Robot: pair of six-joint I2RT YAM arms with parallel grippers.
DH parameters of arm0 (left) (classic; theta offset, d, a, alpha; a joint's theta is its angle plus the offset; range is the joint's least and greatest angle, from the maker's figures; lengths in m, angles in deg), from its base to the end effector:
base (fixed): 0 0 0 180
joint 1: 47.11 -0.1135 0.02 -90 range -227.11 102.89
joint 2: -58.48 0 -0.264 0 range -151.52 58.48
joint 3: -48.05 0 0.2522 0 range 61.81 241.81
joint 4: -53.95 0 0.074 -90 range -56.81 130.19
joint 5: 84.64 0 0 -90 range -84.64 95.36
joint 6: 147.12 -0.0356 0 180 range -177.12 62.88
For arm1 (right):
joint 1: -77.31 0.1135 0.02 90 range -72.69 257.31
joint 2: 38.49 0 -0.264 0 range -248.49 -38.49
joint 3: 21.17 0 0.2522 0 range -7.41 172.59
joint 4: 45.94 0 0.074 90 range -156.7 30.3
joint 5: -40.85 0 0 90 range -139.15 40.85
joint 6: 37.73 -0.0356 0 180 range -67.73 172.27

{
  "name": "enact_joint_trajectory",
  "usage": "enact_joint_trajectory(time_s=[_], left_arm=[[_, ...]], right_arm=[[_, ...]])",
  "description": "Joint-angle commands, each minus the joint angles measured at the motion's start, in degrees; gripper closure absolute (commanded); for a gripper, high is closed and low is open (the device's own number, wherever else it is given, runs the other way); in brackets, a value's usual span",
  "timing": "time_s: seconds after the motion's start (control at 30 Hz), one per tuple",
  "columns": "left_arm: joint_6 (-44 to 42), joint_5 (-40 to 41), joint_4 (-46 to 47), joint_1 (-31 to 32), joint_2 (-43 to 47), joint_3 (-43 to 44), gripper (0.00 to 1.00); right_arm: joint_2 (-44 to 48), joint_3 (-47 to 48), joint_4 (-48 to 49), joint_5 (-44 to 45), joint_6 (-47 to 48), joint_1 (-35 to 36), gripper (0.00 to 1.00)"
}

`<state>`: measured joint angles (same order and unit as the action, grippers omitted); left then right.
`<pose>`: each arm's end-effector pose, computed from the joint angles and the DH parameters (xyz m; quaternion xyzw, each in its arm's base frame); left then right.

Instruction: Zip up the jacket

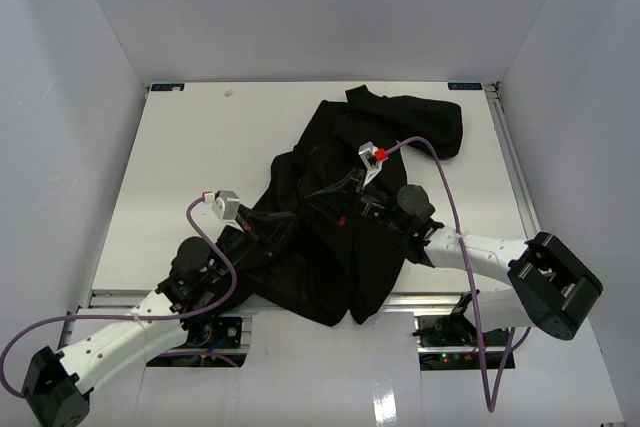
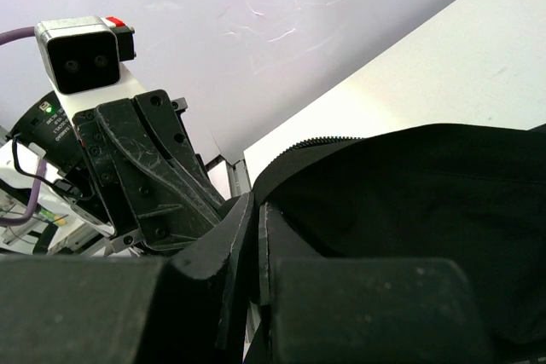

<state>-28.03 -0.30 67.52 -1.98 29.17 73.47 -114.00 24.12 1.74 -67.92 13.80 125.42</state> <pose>0.1028 -0.1083 0.2440 0.1272 0.6326 -0.4859 0.5895 0.1748 0.2121 0.2745 -0.1800 0.5706 0.6157 0.5129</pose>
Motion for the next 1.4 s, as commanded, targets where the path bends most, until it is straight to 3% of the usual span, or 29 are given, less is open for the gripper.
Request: enact_joint_trajectory(time_s=[0.0,0.9,1.1,1.37], left_arm=[[-0.08,-7.1,-4.66,1.37,-1.93,0.47,1.0],[-0.34,-7.88,-5.25,2.6,-4.94,0.88,1.0],[3.25,-4.09,-7.99,2.6,-3.65,2.57,1.0],[10.78,-8.03,-11.38,2.6,-2.25,4.19,1.0]], right_arm=[[-0.01,4.9,10.12,8.49,-0.4,-3.48,0.92],[-2.28,5.48,12.87,8.27,-2.65,-5.42,0.92],[-3.76,4.53,7.11,-0.37,-1.52,-4.79,0.92],[-1.16,0.98,3.71,-3.02,-0.4,-4.63,0.79]])
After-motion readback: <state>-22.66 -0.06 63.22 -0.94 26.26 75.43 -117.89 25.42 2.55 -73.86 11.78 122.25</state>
